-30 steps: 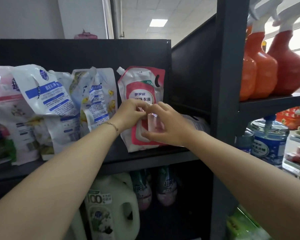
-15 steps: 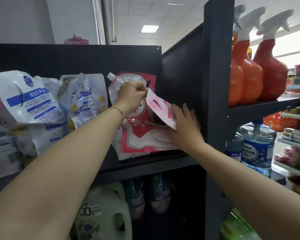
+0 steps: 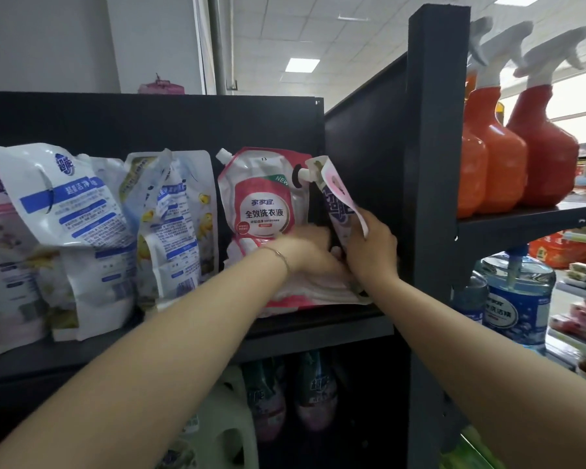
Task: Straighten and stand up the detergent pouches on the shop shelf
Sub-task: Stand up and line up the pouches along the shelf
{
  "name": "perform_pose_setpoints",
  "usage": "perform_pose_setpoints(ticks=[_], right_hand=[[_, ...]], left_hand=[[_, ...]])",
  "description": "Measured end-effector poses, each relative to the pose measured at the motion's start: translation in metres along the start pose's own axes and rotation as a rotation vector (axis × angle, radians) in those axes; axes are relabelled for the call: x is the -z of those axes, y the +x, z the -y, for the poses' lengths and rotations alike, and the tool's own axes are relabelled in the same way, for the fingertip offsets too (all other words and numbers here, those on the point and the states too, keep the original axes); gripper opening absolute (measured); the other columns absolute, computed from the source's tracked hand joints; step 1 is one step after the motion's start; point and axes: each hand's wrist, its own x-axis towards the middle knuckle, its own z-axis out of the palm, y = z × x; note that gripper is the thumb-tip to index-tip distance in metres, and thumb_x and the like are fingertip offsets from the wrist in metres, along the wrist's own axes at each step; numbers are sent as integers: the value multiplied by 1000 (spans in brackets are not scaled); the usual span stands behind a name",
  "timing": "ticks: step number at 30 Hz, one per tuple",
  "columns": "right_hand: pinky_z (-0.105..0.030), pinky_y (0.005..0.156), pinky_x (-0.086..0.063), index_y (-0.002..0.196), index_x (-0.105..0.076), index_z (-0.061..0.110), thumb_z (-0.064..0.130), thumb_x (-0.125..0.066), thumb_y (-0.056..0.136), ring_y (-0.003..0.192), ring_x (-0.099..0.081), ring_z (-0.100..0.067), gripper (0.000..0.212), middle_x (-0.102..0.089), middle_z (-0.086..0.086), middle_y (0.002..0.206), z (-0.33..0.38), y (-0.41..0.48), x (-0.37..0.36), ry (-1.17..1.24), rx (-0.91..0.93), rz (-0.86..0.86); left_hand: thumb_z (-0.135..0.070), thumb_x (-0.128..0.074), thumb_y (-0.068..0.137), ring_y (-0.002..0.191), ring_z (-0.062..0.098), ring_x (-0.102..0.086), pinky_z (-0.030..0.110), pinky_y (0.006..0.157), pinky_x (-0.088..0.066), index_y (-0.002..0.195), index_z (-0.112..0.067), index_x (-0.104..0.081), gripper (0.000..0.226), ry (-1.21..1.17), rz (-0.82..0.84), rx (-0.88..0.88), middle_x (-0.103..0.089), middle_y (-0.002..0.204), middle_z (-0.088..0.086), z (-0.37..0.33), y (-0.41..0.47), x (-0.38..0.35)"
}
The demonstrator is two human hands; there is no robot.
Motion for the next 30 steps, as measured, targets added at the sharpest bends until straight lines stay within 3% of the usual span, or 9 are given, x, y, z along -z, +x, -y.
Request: perform_pose_setpoints(ticks=[1,3,5,9,14,18,22,25,30], right_hand=[[-21,73,-37,129,-60,25,23,-41,101,81,-54,-12,34,-65,-2,104,0,1,-1,-3,-7,-4],[-27,77,-43,130,-60,23,20,-43,100,94,-59,-18,34,-65,-2,112,-3,5,-4,6,-14,-31],[-34,83,-51,129,-60,20,15,-46,98,102,-61,-22,34,-64,-5,115,-5,10,-6,28,-14,-76],[-30,82,-51,125,-62,17,10,-50,96,101,-61,-21,32,-64,-5,113,-6,12,-8,45,11,-127],[-34,89,-51,125,-61,13,11,-49,97,107,-58,-23,31,-60,-7,119,0,11,-11,31,51,-172],[-31,87,-52,122,-63,11,16,-50,97,103,-58,-20,28,-59,-6,118,6,13,-5,71,69,-197],[-26,85,-48,125,-61,13,18,-50,98,103,-56,-15,30,-58,-5,120,5,9,-4,81,74,-181],[-22,82,-44,128,-60,14,17,-52,98,104,-55,-14,31,-58,-4,120,3,7,-4,79,68,-172],[-2,69,-39,128,-60,14,15,-49,99,99,-54,-9,31,-58,-3,117,5,6,-1,125,92,-171]], left_hand=[[-77,-51,68,93,26,-61,35,83,-48,88,-24,-57,57,90,48,-29,-67,104,4,-6,1,-9],[-87,-47,63,121,33,-49,54,104,-35,128,-35,-50,84,207,130,-21,-54,132,0,-13,1,-27],[-86,-43,72,130,34,-38,59,105,-21,141,-38,-38,84,310,80,-12,-42,144,-1,-9,-1,-41],[-78,-35,84,121,33,-48,53,100,-27,138,-31,-43,73,511,-130,-80,-47,141,0,2,-4,-55],[-54,-34,99,114,32,-54,48,99,-33,134,-18,-45,51,485,-165,-6,-60,125,6,1,-6,-44],[-34,-37,102,99,30,-63,41,80,-41,129,-32,-53,31,337,-258,-36,-66,107,4,17,4,-42],[-63,-36,95,104,25,-59,42,91,-38,114,-21,-61,52,228,-210,-33,-63,112,2,24,1,-39],[-74,-35,87,117,26,-53,48,99,-31,135,-25,-49,70,302,-140,33,-58,128,2,25,1,-46],[-67,-39,92,92,21,-63,34,80,-37,120,-38,-65,48,180,-148,75,-70,100,-2,28,10,-37]])
